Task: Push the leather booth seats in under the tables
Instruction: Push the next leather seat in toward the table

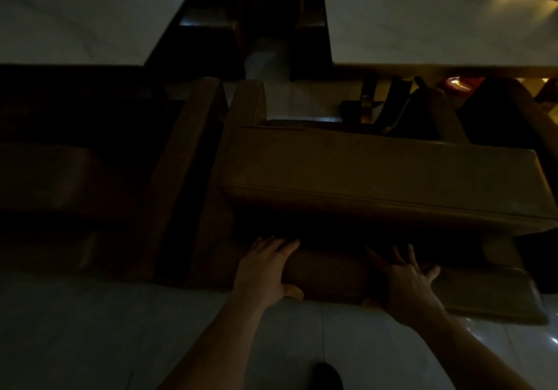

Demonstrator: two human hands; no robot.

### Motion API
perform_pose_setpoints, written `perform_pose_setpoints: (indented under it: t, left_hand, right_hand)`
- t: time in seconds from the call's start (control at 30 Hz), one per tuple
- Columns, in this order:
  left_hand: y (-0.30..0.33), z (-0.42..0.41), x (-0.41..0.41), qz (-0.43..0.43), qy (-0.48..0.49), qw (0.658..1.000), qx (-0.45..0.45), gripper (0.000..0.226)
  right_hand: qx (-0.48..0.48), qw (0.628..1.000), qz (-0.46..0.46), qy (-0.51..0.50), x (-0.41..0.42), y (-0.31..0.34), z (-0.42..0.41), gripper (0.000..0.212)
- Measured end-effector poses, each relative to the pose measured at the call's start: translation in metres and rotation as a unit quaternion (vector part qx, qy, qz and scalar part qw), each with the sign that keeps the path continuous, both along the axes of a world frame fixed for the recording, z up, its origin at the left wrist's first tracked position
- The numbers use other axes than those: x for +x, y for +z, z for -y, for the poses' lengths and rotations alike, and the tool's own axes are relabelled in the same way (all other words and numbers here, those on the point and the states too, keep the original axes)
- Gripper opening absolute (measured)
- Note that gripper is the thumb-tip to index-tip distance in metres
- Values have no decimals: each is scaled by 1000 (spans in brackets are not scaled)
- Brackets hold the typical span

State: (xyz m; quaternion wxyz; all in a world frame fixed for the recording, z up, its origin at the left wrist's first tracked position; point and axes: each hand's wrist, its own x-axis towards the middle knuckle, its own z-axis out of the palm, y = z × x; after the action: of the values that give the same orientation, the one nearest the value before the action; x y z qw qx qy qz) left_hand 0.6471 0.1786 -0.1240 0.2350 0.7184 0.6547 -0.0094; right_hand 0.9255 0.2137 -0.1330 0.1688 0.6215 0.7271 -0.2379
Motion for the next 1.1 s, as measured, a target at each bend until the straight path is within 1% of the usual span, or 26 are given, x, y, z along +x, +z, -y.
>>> perform_pose_setpoints:
  t: [0.23, 0.73, 0.87, 1.0, 1.1]
  left_hand:
    - [3, 1, 2, -1, 2, 1000, -9, 102]
    - [-15, -1, -3, 6, 6, 1000, 21, 103]
    - [-17, -1, -3, 0, 6, 999, 34, 104]
    - [-17, 1, -4, -5, 4, 1000, 20, 105]
    - [-17, 4, -3, -16, -10, 999, 27, 104]
  right_hand:
    - [12, 1000, -4, 2, 0, 0, 4, 110]
    - [13, 1000, 8, 2, -2, -5, 4, 113]
    - [13, 1000, 11, -1, -3, -4, 4, 114]
    - [23, 1000, 17, 2, -6, -2, 6, 111]
    - [24, 999, 20, 8, -6, 2, 11, 110]
